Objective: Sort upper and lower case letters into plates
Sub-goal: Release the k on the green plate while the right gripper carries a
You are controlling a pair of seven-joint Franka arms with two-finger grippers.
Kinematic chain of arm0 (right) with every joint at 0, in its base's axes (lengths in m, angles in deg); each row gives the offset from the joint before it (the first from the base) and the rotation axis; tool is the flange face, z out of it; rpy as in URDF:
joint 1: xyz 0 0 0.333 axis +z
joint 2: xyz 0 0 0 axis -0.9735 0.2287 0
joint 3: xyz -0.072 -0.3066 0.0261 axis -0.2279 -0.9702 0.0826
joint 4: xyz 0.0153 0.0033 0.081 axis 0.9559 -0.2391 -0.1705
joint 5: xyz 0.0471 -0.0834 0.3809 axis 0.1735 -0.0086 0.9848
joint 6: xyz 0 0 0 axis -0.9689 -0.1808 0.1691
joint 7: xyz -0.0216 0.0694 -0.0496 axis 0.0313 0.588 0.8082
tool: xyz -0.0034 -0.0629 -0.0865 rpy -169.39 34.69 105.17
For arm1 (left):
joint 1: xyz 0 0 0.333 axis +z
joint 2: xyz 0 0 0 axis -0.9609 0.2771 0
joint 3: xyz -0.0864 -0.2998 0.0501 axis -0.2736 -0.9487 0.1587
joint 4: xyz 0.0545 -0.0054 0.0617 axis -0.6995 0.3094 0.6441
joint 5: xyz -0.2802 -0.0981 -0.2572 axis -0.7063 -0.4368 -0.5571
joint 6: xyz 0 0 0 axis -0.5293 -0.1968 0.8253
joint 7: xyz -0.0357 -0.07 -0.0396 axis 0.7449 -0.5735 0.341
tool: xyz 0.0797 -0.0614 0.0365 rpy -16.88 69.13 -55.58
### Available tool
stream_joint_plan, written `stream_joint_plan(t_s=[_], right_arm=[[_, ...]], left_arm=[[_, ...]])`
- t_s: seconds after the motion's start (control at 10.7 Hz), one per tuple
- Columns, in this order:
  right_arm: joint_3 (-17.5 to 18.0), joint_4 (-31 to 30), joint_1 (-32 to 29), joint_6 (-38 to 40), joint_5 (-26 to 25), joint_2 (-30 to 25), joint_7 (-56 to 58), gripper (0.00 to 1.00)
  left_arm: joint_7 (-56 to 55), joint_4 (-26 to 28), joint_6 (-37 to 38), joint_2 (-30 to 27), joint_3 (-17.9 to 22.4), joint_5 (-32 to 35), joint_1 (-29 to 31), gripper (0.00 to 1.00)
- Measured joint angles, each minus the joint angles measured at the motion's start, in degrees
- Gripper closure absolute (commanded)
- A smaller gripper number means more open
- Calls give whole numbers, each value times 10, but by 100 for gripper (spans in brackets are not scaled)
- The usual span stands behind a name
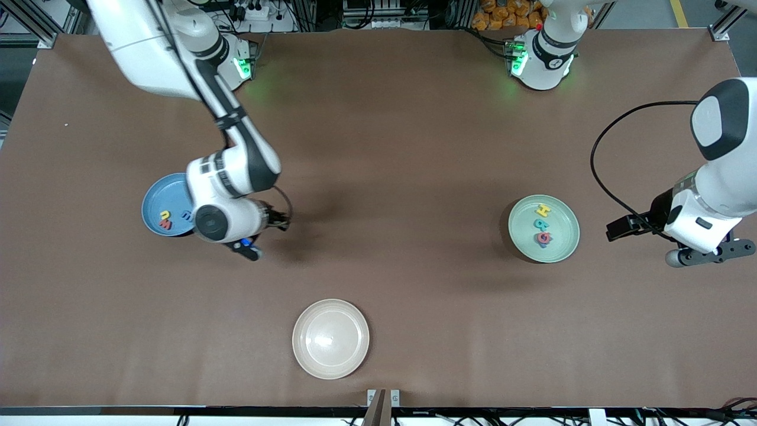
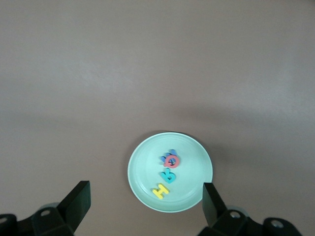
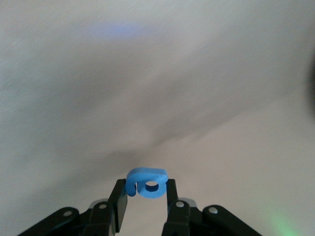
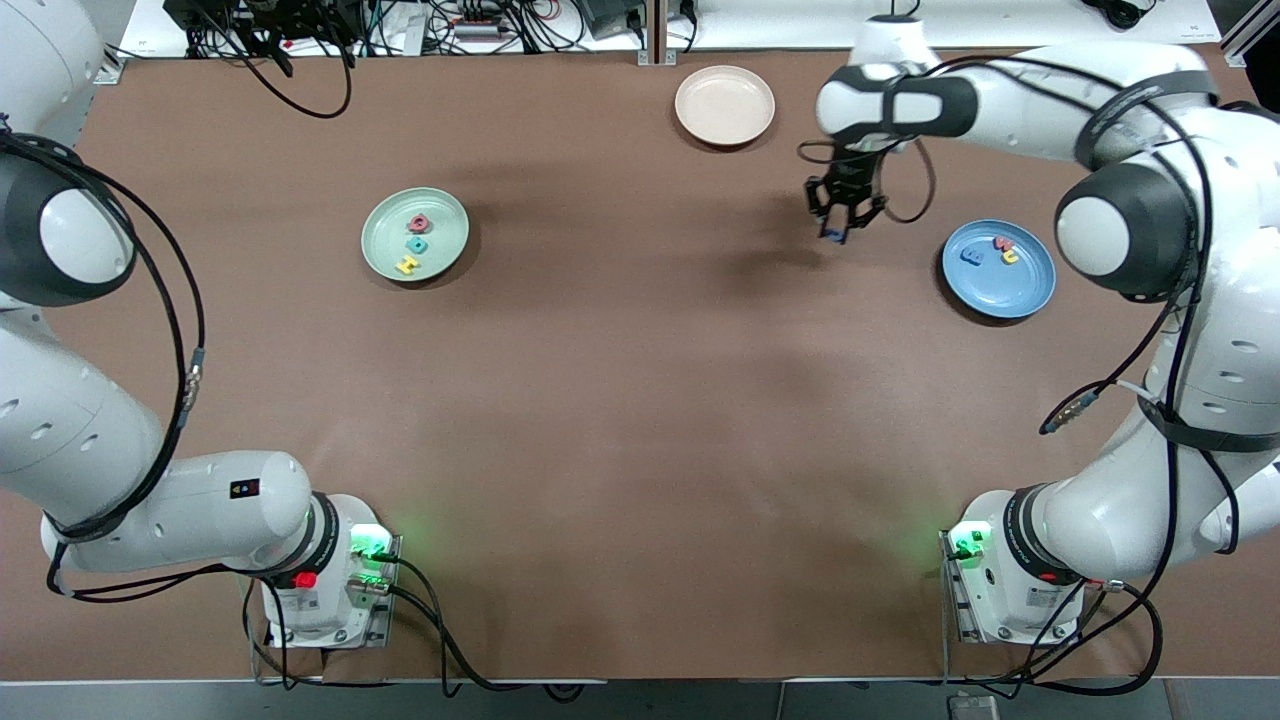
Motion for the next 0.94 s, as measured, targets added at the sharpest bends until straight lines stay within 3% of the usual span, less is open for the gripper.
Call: stream_joint_plan(t_s=[0.19, 0.47, 0.56, 0.66, 0.75, 0.94], right_arm=[[-6, 4, -62, 53, -18, -6, 116, 93], [-10, 5, -164, 86, -90, -7, 306, 92], [-11, 5, -194, 89, -104, -6, 365, 88], [-11, 4, -216, 89, -111, -6, 405, 35], [-11, 4, -227, 89, -115, -5, 422, 17], [-7, 3, -225, 89, -116, -4, 426, 4]], left_arm=[[0, -3, 7, -3, 3, 6, -4, 0], [0, -11, 24, -20, 46, 6, -42, 0], [0, -13, 46, -33, 55, 5, -56, 0], [0, -14, 68, -49, 57, 4, -66, 0], [0, -15, 86, -67, 57, 4, -74, 0], [0, -15, 130, -99, 59, 4, -82, 0]])
